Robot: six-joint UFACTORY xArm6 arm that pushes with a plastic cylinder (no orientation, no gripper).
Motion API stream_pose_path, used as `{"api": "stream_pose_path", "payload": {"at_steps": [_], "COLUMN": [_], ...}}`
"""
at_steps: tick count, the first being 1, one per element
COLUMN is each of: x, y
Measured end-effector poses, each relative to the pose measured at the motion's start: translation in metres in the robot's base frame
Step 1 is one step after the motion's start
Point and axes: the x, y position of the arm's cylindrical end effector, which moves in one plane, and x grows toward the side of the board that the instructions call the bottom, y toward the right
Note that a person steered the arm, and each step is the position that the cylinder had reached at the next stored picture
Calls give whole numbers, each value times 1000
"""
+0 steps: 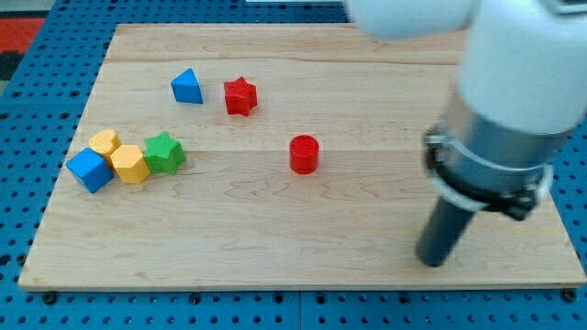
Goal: Push the red circle into the green circle
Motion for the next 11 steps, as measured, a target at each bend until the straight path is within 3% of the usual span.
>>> {"api": "stream_pose_path", "payload": {"at_steps": [1,2,3,4,5,6,7,8,9,10,11], "x": [4,-2,-54,-114,-140,-132,-147,-96,-108,-149,-156], "y": [0,-104,-206,-235,-159,-73,-52,-19,-22,-75,-148]}}
